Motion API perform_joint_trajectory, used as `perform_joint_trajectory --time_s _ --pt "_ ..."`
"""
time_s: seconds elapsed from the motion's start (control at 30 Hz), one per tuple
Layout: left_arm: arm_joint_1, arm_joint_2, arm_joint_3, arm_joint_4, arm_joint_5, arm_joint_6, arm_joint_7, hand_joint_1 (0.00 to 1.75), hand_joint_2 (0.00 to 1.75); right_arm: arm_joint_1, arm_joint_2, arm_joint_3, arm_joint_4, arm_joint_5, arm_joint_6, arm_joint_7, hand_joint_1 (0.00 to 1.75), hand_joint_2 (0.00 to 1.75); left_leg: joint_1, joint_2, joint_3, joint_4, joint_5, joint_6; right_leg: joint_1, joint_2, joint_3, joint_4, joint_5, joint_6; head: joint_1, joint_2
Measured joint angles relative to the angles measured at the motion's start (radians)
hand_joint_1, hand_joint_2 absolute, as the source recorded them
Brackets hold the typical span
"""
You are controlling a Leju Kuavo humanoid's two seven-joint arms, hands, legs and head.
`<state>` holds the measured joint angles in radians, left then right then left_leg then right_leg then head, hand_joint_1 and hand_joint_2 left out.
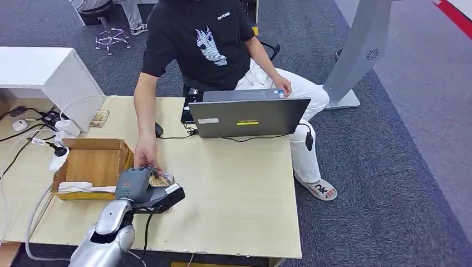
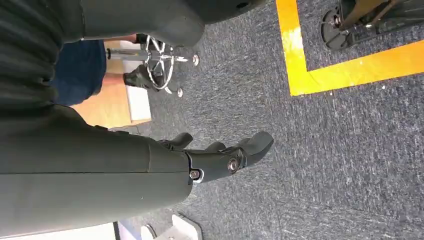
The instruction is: Pass the card to the sensor for recognition and then transmit it.
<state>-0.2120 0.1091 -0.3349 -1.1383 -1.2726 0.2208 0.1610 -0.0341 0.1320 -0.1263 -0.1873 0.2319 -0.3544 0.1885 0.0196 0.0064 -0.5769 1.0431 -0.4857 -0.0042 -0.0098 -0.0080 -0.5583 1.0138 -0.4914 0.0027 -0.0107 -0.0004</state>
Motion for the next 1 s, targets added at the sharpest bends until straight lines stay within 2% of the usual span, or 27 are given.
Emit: perform_joint_trajectory --time_s 0.2,0.33,0.53,0.97,1.0 --pt "0.003 0.001 0.047 -0.052 0.019 0.061 -0.025 1.75 1.75 0.000 0.000 -0.008 0.000 0.010 -0.002 -0.004 0.00 1.75 0.000 0.000 -0.002 0.000 0.001 0.000 0.000 0.000 -0.002 0.000 0.000 0.000 0.000 0.000" --pt "0.002 0.002 0.087 -0.141 0.037 0.145 -0.072 1.75 1.75 0.000 0.000 -0.013 0.000 0.026 0.000 -0.004 0.00 1.75 0.000 0.000 -0.003 0.000 0.001 0.000 0.000 0.000 -0.003 0.000 0.000 0.000 0.000 0.000" --pt "0.005 0.002 0.124 -0.214 0.062 0.227 -0.122 1.75 1.75 0.000 0.003 -0.015 0.000 0.041 0.001 -0.004 0.00 1.75 0.000 0.000 -0.004 0.000 0.001 0.000 0.000 0.000 -0.003 0.000 0.000 0.000 0.000 0.000" --pt "0.014 -0.001 0.156 -0.238 0.079 0.259 -0.148 1.75 1.75 0.000 0.006 -0.017 0.000 0.052 0.001 -0.004 0.00 1.75 0.000 0.000 -0.004 0.000 0.001 0.000 0.000 0.000 -0.004 0.000 0.000 -0.001 0.000 0.000" --pt "0.014 -0.002 0.157 -0.238 0.081 0.261 -0.149 1.62 1.75 -0.001 0.006 -0.017 0.000 0.053 0.001 -0.004 0.00 1.75 0.000 0.000 -0.004 0.000 0.001 0.000 0.000 0.000 -0.004 0.000 0.000 -0.001 0.000 0.000"
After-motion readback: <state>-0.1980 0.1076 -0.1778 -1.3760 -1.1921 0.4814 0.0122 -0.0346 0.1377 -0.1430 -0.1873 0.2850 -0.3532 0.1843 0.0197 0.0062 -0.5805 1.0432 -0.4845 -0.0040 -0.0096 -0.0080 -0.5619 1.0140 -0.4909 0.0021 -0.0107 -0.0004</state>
